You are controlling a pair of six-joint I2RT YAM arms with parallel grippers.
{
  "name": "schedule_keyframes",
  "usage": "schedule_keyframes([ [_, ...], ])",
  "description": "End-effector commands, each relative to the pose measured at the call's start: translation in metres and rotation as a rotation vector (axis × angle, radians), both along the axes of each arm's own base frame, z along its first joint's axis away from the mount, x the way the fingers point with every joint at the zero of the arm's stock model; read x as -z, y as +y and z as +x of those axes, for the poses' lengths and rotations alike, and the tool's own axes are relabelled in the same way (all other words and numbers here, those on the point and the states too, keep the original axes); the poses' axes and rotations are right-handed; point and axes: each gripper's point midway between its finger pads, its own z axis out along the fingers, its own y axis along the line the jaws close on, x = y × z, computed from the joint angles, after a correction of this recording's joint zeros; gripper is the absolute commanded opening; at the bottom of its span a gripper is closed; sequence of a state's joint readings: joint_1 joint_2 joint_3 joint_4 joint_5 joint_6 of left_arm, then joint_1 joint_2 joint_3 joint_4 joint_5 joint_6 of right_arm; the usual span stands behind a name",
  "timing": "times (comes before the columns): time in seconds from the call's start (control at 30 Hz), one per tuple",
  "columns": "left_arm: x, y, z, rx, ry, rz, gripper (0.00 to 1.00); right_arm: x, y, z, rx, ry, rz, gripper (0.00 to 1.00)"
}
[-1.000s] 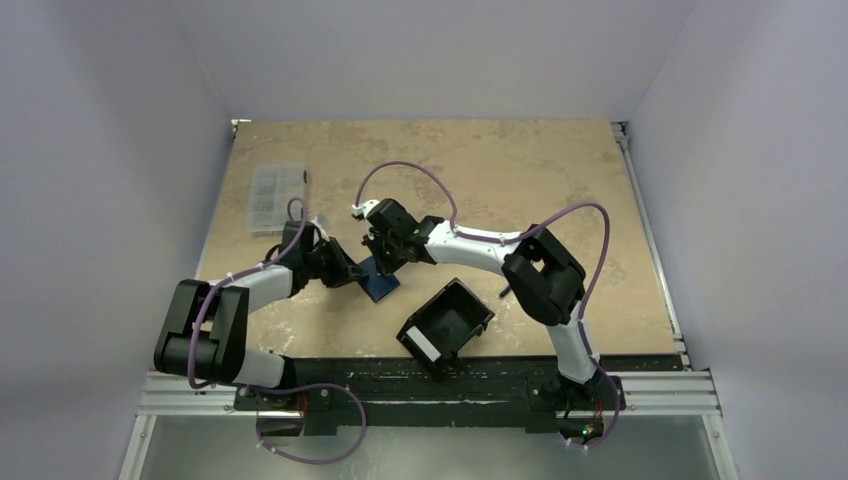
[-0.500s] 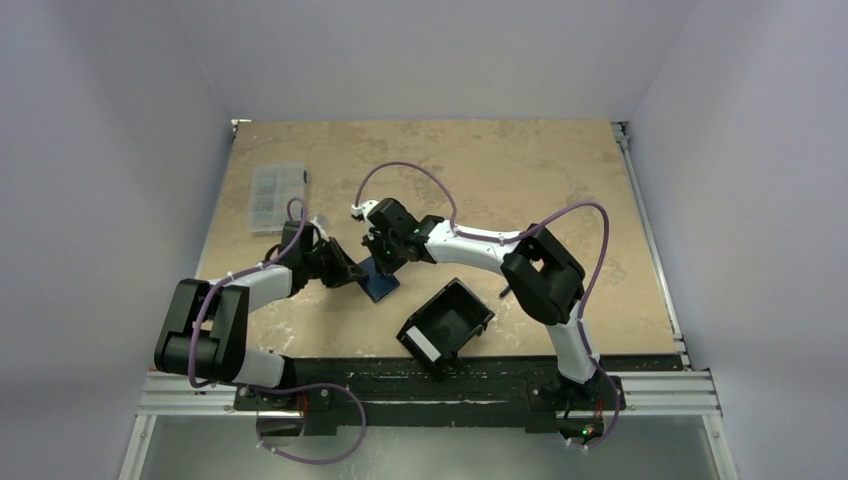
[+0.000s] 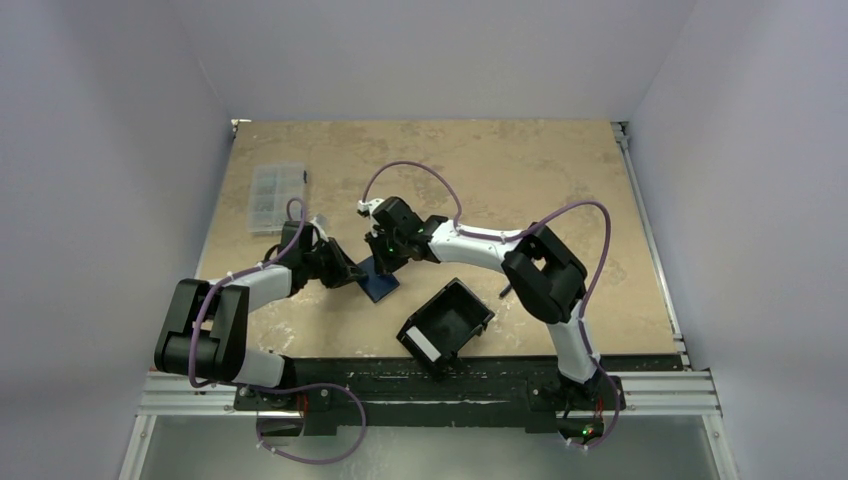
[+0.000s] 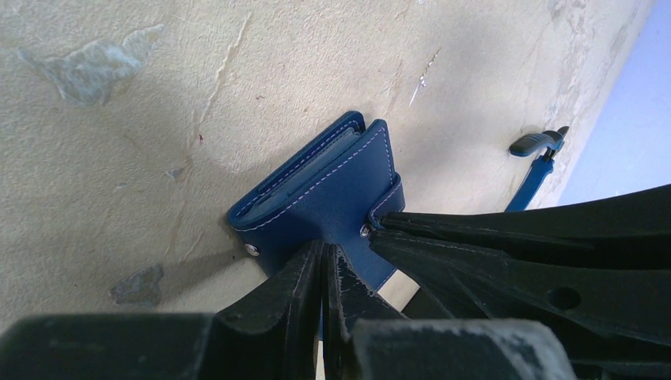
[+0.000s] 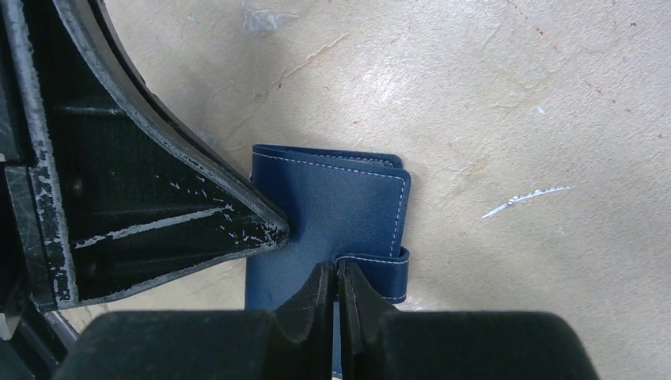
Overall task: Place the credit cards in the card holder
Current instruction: Close the card holder at the center of the board.
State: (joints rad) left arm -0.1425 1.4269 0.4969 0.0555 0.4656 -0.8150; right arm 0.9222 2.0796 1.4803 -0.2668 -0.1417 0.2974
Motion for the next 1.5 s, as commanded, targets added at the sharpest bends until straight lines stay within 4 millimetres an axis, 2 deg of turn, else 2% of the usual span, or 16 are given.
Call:
schedule_keyframes([
  [0.0, 0.014, 0.003, -0.008, 0.008, 0.028, 0.022, 0.09, 0.055, 0.002, -0.071, -0.085, 0.271, -0.037, 0.11],
  [0.27, 0.014, 0.003, -0.01, 0.009, 0.029, 0.021, 0.09, 0.075, -0.013, -0.083, -0.047, 0.39, -0.042, 0.17],
  [0.73, 0.014, 0.004, -0.01, 0.005, 0.029, 0.022, 0.08, 0.066, -0.021, -0.091, -0.064, 0.488, 0.046, 0.32],
  [0.9, 0.015, 0.004, -0.01, 0.006, 0.031, 0.024, 0.08, 0.066, -0.026, -0.091, -0.05, 0.536, 0.083, 0.33],
  [1.03, 0.014, 0.004, -0.01, 0.005, 0.028, 0.024, 0.08, 0.064, -0.029, -0.091, -0.055, 0.536, 0.088, 0.32],
  [1.17, 0.014, 0.004, -0.009, 0.004, 0.027, 0.021, 0.08, 0.072, -0.04, -0.08, -0.06, 0.429, -0.01, 0.3],
  [1.37, 0.015, 0.004, -0.008, 0.003, 0.029, 0.021, 0.09, 0.078, -0.048, -0.072, -0.071, 0.328, -0.096, 0.16],
  [1.47, 0.015, 0.004, -0.009, 0.003, 0.031, 0.022, 0.09, 0.079, -0.047, -0.074, -0.079, 0.323, -0.103, 0.13],
])
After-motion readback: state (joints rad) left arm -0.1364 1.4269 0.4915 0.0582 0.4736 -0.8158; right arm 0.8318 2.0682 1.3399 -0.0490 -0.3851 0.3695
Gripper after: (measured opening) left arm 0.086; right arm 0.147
